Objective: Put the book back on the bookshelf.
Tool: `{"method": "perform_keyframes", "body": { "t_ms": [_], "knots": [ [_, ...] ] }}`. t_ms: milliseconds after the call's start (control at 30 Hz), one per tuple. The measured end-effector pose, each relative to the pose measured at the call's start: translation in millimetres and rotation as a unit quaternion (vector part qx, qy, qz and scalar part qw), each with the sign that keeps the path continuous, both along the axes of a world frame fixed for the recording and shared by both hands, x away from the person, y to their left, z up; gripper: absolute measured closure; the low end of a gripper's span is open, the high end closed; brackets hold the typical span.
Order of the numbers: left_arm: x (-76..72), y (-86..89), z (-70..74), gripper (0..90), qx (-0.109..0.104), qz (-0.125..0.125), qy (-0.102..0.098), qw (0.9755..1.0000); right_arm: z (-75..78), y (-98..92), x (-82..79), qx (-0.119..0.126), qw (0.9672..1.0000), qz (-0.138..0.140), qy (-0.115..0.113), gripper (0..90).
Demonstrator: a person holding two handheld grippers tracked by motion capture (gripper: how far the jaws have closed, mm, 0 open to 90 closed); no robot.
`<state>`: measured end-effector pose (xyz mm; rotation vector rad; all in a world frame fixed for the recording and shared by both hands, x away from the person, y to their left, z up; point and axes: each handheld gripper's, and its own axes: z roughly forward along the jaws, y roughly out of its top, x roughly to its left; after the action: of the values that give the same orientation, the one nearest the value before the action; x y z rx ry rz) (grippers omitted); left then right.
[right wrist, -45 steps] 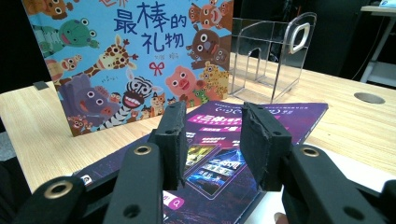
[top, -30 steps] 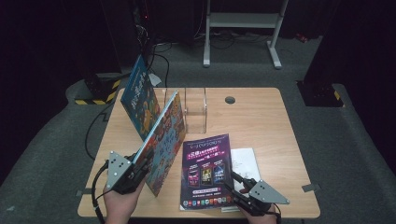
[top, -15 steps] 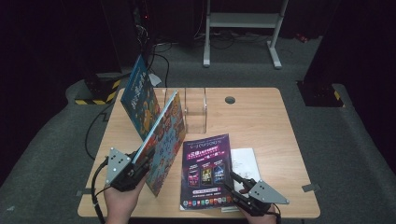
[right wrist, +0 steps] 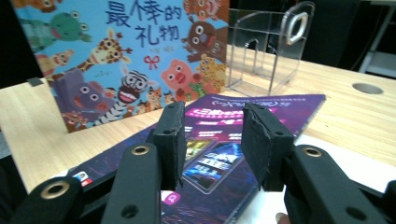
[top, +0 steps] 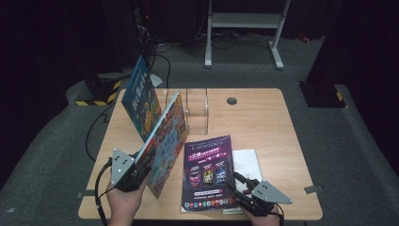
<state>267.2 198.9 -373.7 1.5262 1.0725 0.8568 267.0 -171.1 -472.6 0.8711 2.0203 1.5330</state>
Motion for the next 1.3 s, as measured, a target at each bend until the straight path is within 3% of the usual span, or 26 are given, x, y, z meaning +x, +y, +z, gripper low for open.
{"method": "perform_keyframes", "body": {
  "t_ms": [133, 367, 467, 567, 867, 1100, 1300],
  "knots": [
    [-0.6, 0.6, -0.8, 80.3, 0.0, -0.007, -0.005, 1.0, 3.7, -4.3, 9.9, -0.01, 0.9997, -0.018, 0.009, 59.1],
    [0.0, 1.3, -0.2, 80.7, -0.001, -0.005, -0.002, 1.0, 11.9, -22.2, 21.5, -0.039, 0.9982, -0.046, 0.006, 59.2],
    [0.1, -0.1, 0.6, 80.9, 0.001, -0.005, -0.002, 1.0, 4.8, -30.8, 20.5, -0.026, 0.9978, -0.06, 0.009, 59.3],
    [0.3, -2.8, 1.6, 81.0, 0.007, -0.007, -0.004, 0.9999, -8.7, -34.1, 18.8, -0.012, 0.9977, -0.061, 0.028, 59.3],
    [4.4, -2.7, 8.0, 81.4, 0.008, -0.011, -0.013, 0.9998, -7.5, -35.1, 15.1, -0.01, 0.998, -0.06, 0.02, 59.4],
    [5.5, 16.1, 21.6, 81.6, -0.013, -0.012, -0.007, 0.9998, -7.1, -38.0, 14.4, -0.01, 0.9978, -0.063, 0.018, 59.5],
    [-3.6, 33.6, 33.2, 81.6, -0.013, 0.005, -0.013, 0.9998, -6.7, -38.5, 14.4, -0.01, 0.9979, -0.063, 0.014, 59.7]
  ]
}}
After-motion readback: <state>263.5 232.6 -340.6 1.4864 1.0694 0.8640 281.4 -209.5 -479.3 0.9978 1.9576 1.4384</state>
